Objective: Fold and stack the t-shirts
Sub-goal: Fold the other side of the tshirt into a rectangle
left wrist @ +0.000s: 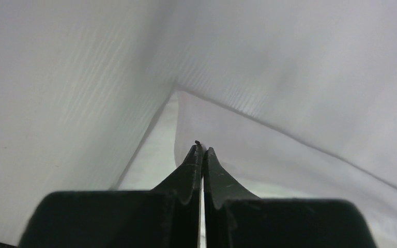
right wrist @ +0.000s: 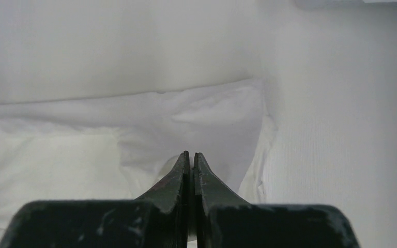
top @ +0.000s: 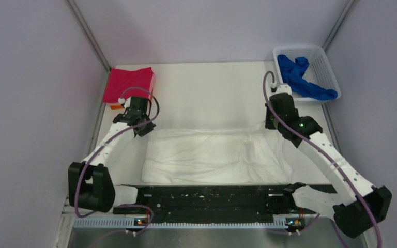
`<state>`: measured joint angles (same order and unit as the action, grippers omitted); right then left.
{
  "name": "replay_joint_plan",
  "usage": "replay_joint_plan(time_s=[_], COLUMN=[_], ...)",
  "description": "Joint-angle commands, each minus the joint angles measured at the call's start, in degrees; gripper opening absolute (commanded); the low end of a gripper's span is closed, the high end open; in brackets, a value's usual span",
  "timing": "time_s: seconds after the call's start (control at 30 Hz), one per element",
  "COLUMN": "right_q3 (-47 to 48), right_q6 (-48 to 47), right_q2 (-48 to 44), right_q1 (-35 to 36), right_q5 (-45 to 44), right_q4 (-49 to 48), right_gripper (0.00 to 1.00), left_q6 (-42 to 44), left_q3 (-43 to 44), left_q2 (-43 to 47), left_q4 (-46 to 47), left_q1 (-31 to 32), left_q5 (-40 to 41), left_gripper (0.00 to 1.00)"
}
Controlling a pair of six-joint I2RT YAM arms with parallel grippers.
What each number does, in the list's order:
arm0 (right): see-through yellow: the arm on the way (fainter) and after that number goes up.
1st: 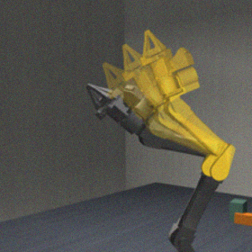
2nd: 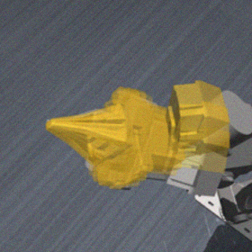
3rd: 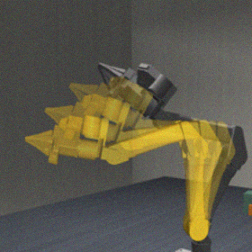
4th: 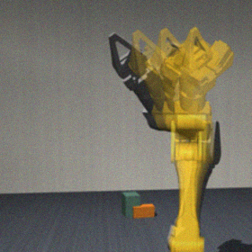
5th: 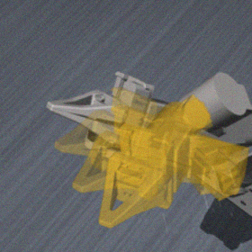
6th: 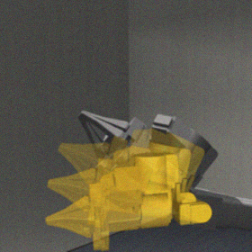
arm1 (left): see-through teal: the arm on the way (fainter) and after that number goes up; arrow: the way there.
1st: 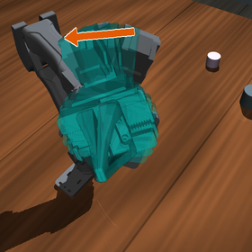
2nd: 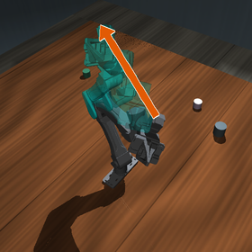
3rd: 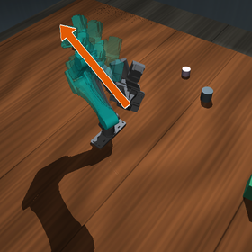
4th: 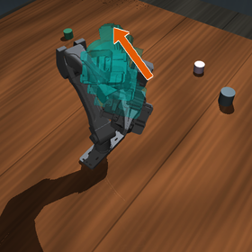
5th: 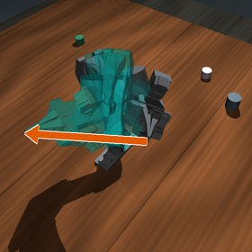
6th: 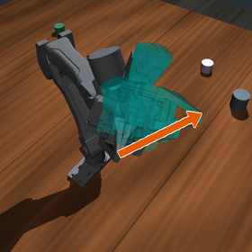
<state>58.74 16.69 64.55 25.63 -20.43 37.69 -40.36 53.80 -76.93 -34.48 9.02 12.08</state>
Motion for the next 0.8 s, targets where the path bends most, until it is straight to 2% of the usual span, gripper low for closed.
replay_joint_plan(time_s=[0.0,0.1,0.3,0.47,0.67,0.77], right_q3=[-2.39,-1.56,0.32,-3.61,-10.09,-13.52], right_q6=[1.65,1.98,7.60,10.95,14.86,16.75], right_q2=[-8.09,-10.79,-11.04,-11.73,-13.58,-14.49], right_q1=[1.44,6.09,7.98,8.26,9.09,9.82], right_q5=[2.24,3.08,3.56,8.15,11.81,14.60], right_q4=[7.83,9.92,17.25,20.36,21.94,21.91], right_gripper=[0.00,0.00,0.00,0.00,0.00,0.05], left_q6=[-0.29,-1.36,-2.52,-4.14,-5.81,-8.12], left_q3=[-2.49,-4.84,-9.76,-12.07,-15.81,-17.09], left_q2=[6.81,10.22,13.72,13.79,14.00,14.52], left_q4=[-1.45,-2.29,-0.12,-1.17,1.08,-0.08], left_q1=[0.12,0.12,0.12,0.12,0.12,0.12], left_q5=[5.19,6.41,3.82,5.62,3.97,5.12], left_gripper=[0.00,0.00,0.00,0.00,0.00,0.02])
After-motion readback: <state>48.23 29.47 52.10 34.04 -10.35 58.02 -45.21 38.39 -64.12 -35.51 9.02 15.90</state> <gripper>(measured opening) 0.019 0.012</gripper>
